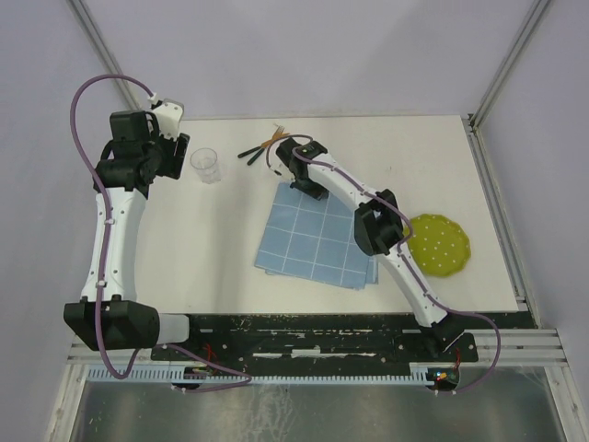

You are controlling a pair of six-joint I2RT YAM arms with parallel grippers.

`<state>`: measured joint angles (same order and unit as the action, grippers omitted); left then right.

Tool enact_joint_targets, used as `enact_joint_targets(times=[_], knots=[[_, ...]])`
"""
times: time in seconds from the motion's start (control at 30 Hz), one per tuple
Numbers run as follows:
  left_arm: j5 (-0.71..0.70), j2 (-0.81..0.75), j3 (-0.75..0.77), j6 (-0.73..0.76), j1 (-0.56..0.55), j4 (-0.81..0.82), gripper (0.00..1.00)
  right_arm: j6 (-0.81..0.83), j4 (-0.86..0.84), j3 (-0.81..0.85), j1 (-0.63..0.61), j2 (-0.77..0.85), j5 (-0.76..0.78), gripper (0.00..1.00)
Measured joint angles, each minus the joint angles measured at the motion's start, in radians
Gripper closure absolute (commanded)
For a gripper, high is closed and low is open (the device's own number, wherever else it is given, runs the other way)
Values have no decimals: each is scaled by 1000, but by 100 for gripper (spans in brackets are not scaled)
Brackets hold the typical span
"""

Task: Set the dinner table for one person
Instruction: Move the napkin to the center of the board.

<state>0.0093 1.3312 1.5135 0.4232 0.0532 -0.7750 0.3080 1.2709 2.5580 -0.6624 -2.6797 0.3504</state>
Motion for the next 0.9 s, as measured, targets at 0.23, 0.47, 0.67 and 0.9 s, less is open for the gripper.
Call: enact_joint_targets(times=[0.23,0.47,0.67,0.9], knots=[[18,1,2,1,-5,-2,29,-23,-53,-175,44,227,-38,98],[21,0,-61,36,-75,-3,29,-20,29,-492,72,702,-194,98],[-10,0,-179,75,-210,-6,31,-16,110,-793,72,867,-344,98],[-36,21,-236,77,-241,-19,32,-22,136,-1053,74,877,-413,98]])
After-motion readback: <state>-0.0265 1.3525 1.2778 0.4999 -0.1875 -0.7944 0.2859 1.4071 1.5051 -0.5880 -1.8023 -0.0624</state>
